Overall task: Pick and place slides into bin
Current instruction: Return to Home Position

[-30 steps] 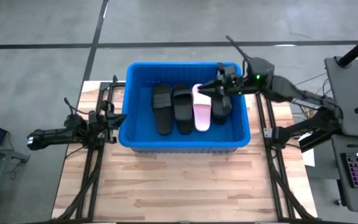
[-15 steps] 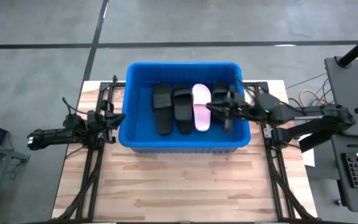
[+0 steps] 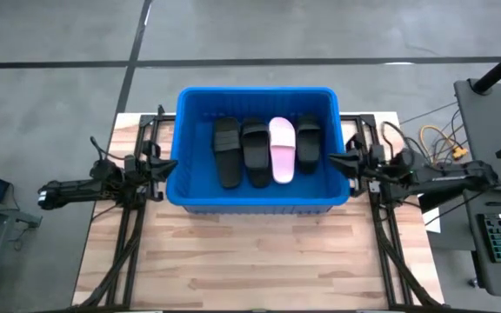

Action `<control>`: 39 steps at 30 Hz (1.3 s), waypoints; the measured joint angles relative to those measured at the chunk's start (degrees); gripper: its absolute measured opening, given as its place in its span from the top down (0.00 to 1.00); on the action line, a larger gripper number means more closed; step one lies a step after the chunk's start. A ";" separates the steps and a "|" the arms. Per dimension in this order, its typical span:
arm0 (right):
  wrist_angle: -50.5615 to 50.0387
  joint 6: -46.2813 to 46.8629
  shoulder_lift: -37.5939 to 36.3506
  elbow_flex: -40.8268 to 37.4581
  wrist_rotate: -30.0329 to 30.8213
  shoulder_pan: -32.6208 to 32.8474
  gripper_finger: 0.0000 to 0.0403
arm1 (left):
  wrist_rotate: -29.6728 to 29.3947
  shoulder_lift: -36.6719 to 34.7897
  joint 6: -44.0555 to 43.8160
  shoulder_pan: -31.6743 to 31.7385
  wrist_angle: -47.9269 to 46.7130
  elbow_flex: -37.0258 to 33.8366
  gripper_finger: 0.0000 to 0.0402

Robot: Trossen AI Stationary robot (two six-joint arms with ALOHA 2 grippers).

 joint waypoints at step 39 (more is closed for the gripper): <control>-3.39 1.97 -24.49 -20.08 -2.05 0.00 0.92 | 0.16 0.76 -8.84 0.01 -6.87 -1.33 1.00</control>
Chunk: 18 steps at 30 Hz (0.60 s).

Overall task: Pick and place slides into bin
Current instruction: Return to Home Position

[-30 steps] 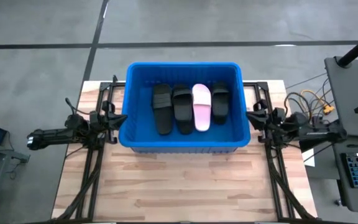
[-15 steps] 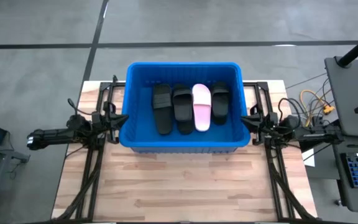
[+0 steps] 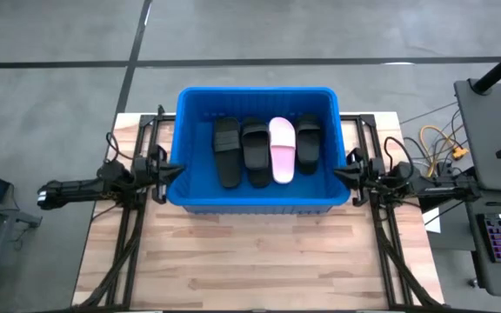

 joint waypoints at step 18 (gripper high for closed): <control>0.10 -3.95 0.11 -0.07 0.31 0.00 0.92 | 0.32 0.07 0.15 -0.02 -0.03 0.02 1.00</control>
